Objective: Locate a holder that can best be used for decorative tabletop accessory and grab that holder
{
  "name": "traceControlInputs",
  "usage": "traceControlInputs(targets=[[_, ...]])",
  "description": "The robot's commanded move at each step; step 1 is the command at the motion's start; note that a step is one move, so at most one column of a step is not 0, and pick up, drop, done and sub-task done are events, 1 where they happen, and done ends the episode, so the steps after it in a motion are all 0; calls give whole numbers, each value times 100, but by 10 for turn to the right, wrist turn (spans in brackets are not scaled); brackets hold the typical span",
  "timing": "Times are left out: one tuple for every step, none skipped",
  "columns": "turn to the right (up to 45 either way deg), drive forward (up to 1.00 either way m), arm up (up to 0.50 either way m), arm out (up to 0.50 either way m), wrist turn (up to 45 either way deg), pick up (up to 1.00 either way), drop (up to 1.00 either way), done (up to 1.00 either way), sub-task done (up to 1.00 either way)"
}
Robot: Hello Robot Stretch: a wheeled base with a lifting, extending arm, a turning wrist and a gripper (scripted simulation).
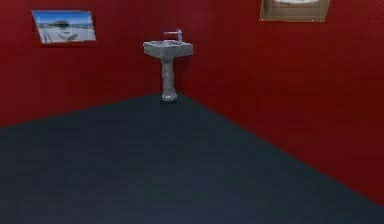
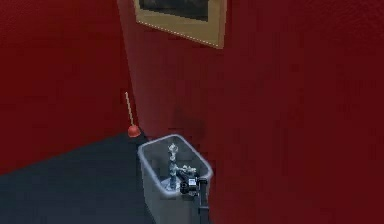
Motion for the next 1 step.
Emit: traceControlInputs(targets=[[0, 0, 0, 0, 0, 0, 0, 100, 0]])
